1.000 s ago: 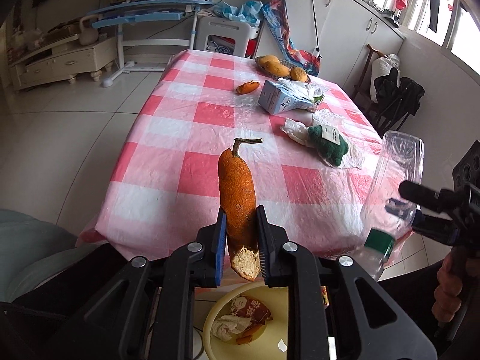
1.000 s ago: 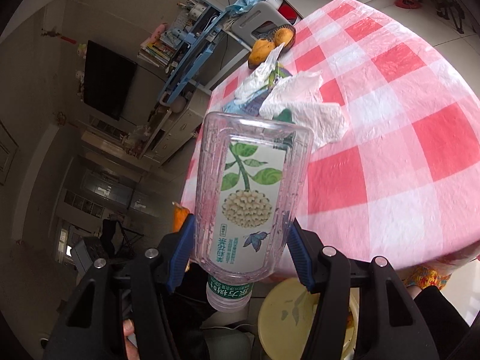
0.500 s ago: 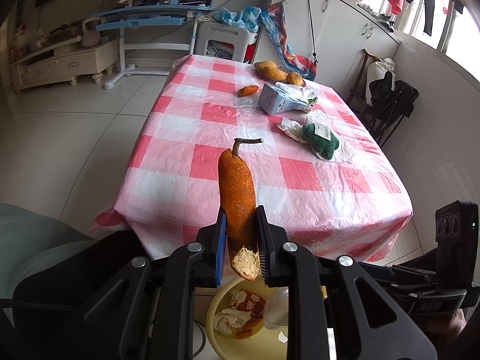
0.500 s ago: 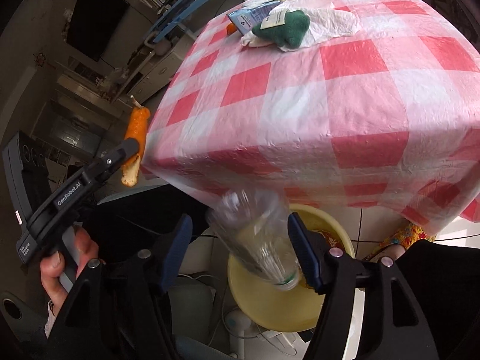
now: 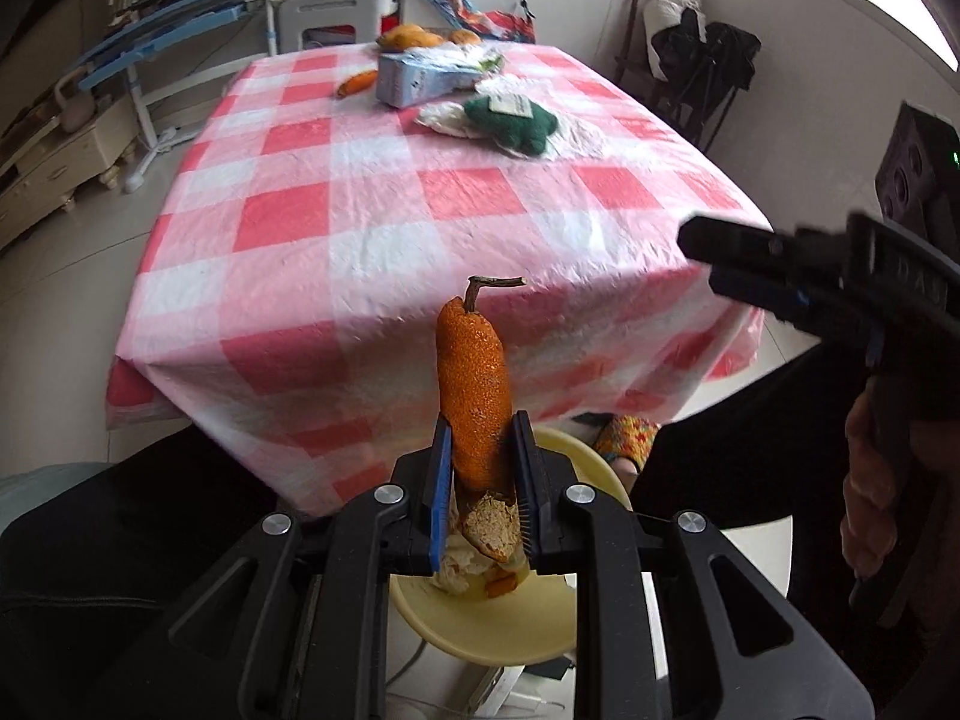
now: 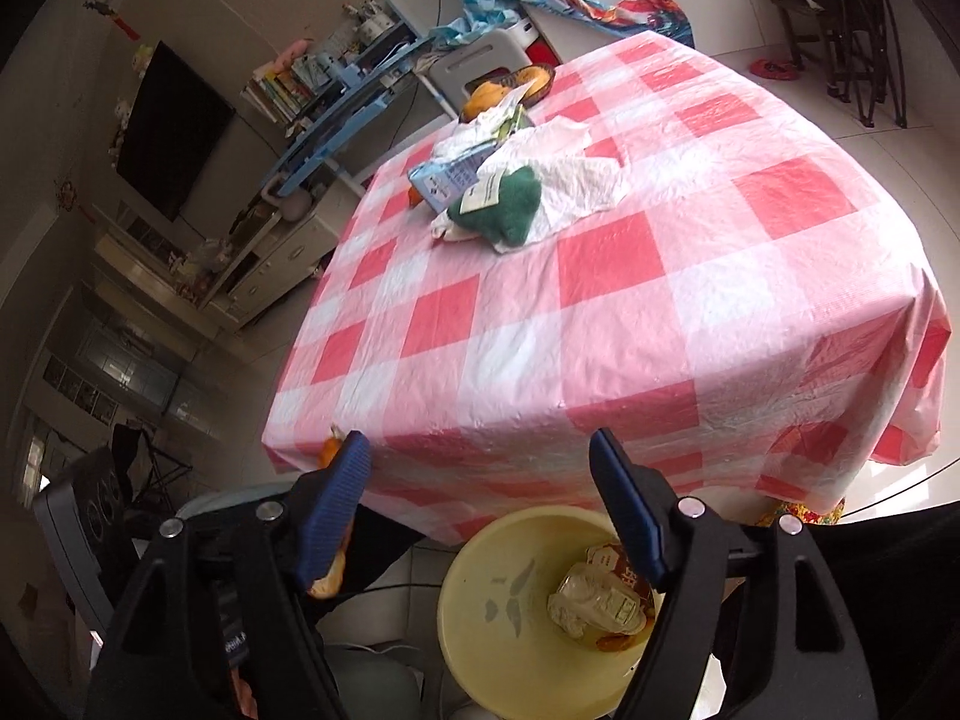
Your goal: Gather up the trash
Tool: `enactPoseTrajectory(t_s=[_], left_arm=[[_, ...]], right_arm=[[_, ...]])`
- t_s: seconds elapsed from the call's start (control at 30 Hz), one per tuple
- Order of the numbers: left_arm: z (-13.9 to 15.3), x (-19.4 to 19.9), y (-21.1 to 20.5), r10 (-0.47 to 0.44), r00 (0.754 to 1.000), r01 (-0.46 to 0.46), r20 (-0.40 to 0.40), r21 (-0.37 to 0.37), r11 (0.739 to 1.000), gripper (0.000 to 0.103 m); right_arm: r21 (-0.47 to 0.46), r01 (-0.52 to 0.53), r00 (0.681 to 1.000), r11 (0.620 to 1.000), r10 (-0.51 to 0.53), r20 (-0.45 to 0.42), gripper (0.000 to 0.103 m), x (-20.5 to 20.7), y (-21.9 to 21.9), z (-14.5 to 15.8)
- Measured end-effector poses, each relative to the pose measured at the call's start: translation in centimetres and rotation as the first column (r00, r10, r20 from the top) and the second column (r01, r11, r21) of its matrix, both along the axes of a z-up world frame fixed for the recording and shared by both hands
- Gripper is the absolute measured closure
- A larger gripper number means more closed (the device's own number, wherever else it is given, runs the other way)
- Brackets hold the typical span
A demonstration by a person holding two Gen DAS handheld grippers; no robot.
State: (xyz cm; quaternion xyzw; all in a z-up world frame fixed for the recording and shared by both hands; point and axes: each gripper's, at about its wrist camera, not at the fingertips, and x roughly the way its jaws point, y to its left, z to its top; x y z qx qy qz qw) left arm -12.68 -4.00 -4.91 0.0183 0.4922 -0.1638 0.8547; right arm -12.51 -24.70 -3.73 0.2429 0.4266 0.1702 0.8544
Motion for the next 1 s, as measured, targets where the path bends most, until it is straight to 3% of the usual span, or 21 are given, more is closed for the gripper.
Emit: enactPoseTrajectory(t_s=[0.13, 0.3, 0.4, 0.67, 1.0], left_arm=[[-1.1, -0.6, -1.6, -0.066, 0.997, 0.068, -0.037, 0.045, 0.997, 0.078], [-0.4, -0.9, -1.1, -0.037, 0.999, 0.036, 0.029, 0.047, 0.998, 0.043], [0.3, -0.4, 0.0, 0.027, 0.997, -0.029, 0.072, 0.031, 0.999, 0.033], [1.9, -0.2, 3.2, 0.216, 0.958, -0.217, 0.188, -0.014, 0.976, 0.019], [2.1, -0.1, 3.9, 0.264, 0.940, -0.266, 0.218, -0.017, 0.964, 0.017]], right_arm=[[-0.011, 0.029, 0.999, 1.000, -0.029, 0.018, 0.029, 0.1, 0.0, 0.1], [-0.045, 0.042, 0.999, 0.998, -0.041, 0.026, 0.026, -0.1, -0.3, 0.1], [-0.062, 0.044, 0.999, 0.997, -0.042, 0.026, 0.025, -0.1, -0.3, 0.0], [-0.091, 0.049, 0.998, 0.995, -0.046, 0.041, 0.024, -0.2, -0.2, 0.1], [-0.133, 0.042, 0.998, 0.990, -0.036, 0.048, 0.023, -0.2, 0.4, 0.1]])
